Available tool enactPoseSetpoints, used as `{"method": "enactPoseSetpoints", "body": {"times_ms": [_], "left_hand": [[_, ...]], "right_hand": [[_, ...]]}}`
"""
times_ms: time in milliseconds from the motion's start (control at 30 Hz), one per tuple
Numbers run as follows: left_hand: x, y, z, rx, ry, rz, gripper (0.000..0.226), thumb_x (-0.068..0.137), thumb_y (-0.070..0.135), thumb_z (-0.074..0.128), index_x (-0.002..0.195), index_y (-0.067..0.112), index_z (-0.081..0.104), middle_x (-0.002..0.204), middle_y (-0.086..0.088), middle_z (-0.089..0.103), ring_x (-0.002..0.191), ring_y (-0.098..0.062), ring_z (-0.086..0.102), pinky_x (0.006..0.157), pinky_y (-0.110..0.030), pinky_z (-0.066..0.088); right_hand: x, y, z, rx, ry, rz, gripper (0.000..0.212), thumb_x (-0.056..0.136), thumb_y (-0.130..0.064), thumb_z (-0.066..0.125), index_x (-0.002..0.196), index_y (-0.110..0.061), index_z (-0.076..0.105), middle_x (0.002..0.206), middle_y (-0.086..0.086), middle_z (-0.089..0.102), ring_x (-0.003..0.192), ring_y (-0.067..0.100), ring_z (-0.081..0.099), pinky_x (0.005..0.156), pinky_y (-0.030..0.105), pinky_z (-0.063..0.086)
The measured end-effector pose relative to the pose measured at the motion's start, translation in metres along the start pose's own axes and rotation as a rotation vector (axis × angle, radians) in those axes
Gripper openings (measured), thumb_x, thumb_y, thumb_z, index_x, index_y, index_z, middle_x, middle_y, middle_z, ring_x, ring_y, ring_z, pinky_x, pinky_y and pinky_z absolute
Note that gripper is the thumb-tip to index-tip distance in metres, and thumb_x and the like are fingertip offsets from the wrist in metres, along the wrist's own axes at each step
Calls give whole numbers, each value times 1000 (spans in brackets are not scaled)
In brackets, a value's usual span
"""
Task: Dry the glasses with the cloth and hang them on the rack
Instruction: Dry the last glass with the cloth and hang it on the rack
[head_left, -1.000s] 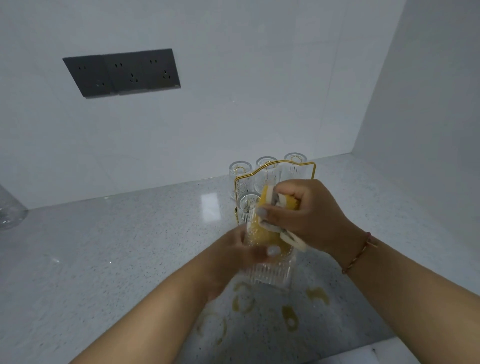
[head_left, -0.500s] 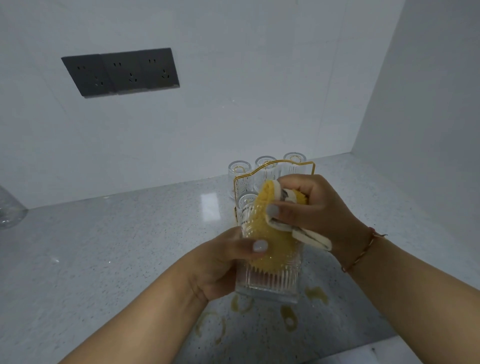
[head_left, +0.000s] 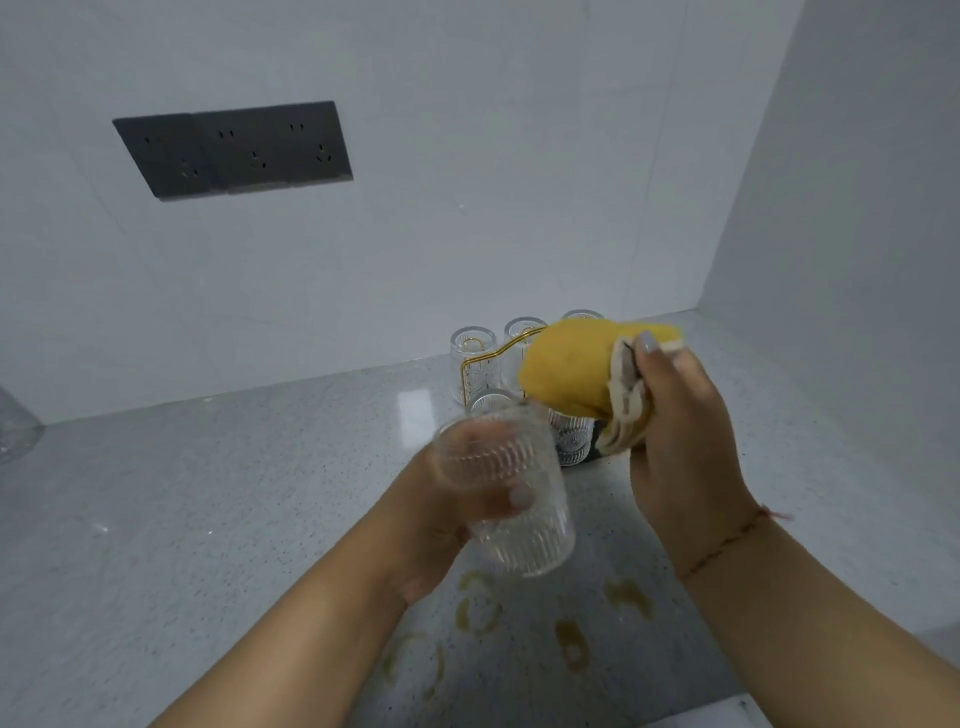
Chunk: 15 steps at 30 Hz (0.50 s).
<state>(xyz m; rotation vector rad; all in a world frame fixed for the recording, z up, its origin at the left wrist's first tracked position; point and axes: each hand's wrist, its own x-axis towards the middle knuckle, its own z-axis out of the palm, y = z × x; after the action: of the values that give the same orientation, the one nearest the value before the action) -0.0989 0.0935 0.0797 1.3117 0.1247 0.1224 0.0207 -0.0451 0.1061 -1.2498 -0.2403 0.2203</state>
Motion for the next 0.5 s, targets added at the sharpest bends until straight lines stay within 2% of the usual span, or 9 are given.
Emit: {"method": "enactPoseSetpoints", "body": {"times_ms": [67,133,200,233,300,367,400,500], "left_hand": [[2,2,0,-99,74,122,46,53,11,78,99,15,73,85,-3,69,83,-20,67,74,-33,57],[5,2,1,-210,157,219,48,53,8,77,101,13,72,87,-5,71,85,-20,70,78,-35,59],[9,-1,5,-247,249,273,68,54,7,79,119,1,59,99,-13,68,98,-30,68,89,-44,56],[10,-2,10,-237,275,296,72,54,7,81,121,1,55,101,-12,67,100,-32,67,88,-44,56],[9,-9,19,-149,311,339,62,52,12,82,111,18,64,95,-4,71,93,-23,70,78,-33,56],[5,-10,28,-30,295,375,49,55,17,82,98,38,71,96,1,74,94,-18,71,79,-27,55],[4,-11,30,-5,280,394,47,57,17,81,97,40,72,97,1,74,95,-19,71,80,-28,55],[4,-8,28,-8,311,411,50,58,19,82,105,26,67,101,-9,72,98,-28,70,83,-36,55]], "right_hand": [[-15,11,-7,75,77,92,21,96,-35,46,95,-18,59,102,8,66,89,20,66,69,30,53],[-38,24,-10,163,85,151,21,97,-34,43,105,-20,57,108,6,65,88,14,67,67,23,52],[-60,37,-6,-26,33,111,30,97,-36,42,121,-22,52,112,1,64,91,6,66,66,13,50],[-68,41,-1,-90,0,74,41,93,-47,44,128,-26,48,115,-3,64,96,6,65,71,12,50],[-74,45,9,47,-69,134,66,78,-69,47,133,-33,46,119,-5,65,104,11,65,86,26,52],[-70,40,15,276,-69,258,63,81,-62,44,134,-28,48,124,1,64,112,18,62,99,40,47],[-65,39,15,350,-54,330,58,85,-54,41,132,-23,51,123,4,65,112,20,62,101,42,45],[-62,45,11,411,-85,463,49,92,-47,39,125,-16,59,117,6,68,110,23,64,104,46,43]]}}
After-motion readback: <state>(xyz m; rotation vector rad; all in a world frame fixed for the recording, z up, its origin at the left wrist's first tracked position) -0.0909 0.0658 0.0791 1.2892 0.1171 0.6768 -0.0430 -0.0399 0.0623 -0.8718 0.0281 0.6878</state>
